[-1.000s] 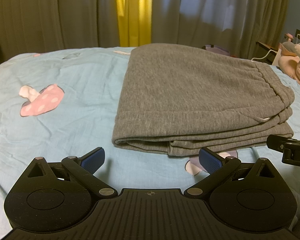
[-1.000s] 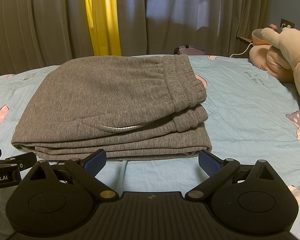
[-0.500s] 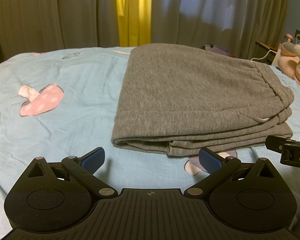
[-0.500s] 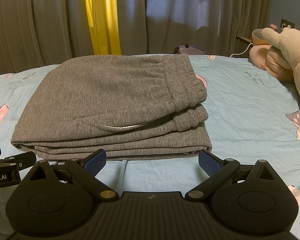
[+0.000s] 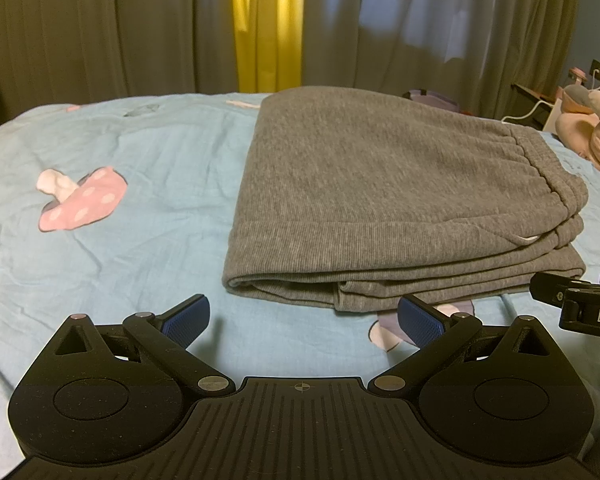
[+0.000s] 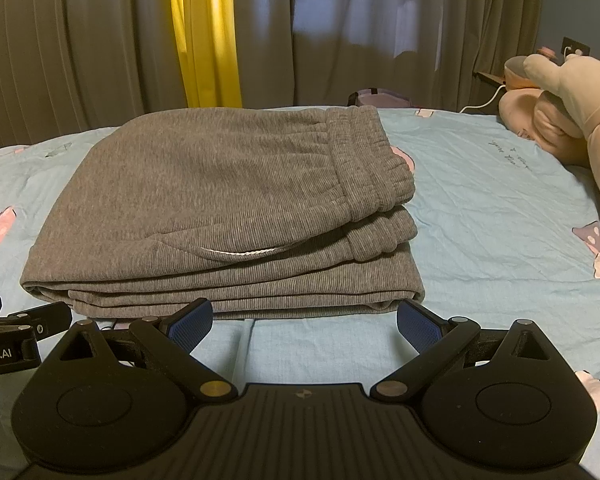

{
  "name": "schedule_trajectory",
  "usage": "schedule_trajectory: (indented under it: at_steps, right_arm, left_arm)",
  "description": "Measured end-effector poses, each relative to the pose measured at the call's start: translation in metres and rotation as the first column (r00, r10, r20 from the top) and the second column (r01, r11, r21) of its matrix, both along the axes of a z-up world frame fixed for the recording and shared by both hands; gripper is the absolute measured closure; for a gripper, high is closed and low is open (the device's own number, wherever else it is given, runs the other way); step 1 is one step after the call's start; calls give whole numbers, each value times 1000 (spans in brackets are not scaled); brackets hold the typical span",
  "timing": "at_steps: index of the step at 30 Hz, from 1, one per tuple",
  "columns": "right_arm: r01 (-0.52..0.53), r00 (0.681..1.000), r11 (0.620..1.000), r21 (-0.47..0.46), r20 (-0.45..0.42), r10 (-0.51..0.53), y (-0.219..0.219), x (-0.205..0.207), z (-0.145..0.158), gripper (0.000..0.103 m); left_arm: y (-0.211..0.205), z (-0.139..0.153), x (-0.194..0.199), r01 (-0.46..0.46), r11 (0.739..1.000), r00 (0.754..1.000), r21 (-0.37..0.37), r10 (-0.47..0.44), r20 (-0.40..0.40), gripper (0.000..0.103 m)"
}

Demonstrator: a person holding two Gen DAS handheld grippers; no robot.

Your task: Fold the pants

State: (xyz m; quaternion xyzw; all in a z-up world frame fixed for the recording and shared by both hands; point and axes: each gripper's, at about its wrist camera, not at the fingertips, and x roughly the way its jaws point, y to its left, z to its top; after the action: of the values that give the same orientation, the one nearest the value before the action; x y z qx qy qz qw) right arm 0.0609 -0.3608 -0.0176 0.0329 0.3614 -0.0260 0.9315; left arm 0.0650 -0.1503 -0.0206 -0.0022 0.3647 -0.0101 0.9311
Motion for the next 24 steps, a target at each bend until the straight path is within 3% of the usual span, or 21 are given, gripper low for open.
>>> schedule_trajectory:
  at_steps: [24]
  right_arm:
    - [2, 1000, 1000, -2, -4, -2, 0, -1, -2, 4]
  left_arm:
    - [0, 0, 0, 0, 1000, 1000, 0, 0, 0, 0]
